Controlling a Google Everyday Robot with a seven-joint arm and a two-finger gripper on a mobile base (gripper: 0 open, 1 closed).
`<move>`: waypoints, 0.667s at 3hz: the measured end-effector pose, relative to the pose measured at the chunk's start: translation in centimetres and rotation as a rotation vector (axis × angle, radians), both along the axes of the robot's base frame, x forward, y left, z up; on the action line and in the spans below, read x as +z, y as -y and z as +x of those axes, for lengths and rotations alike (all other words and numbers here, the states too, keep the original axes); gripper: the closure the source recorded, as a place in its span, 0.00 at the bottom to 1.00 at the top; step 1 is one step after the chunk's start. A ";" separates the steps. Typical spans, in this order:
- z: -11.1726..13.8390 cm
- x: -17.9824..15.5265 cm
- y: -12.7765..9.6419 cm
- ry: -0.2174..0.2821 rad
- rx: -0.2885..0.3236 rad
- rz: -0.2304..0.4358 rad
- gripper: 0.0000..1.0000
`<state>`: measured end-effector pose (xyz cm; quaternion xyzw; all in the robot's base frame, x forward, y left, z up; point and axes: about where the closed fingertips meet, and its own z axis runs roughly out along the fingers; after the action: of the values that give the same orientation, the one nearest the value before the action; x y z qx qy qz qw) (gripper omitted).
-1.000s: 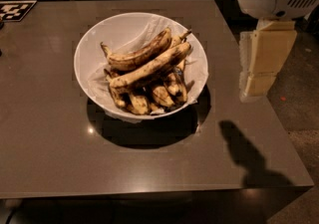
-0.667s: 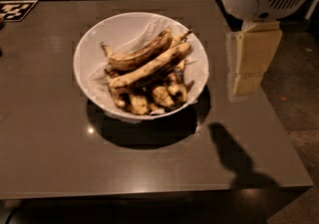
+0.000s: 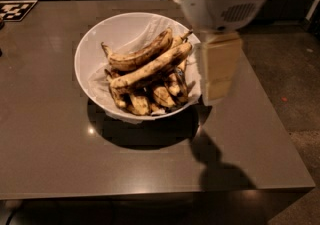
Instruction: Pick banana from white bowl
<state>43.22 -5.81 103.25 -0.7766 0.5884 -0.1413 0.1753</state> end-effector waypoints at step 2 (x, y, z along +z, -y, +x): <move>2.7 -3.6 -3.7 -0.078 0.068 -0.071 0.05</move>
Offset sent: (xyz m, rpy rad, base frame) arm 0.0478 0.0477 -0.0756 -0.1247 0.1848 0.0939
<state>45.89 -2.09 99.62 -0.8068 0.5626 -0.1255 0.1296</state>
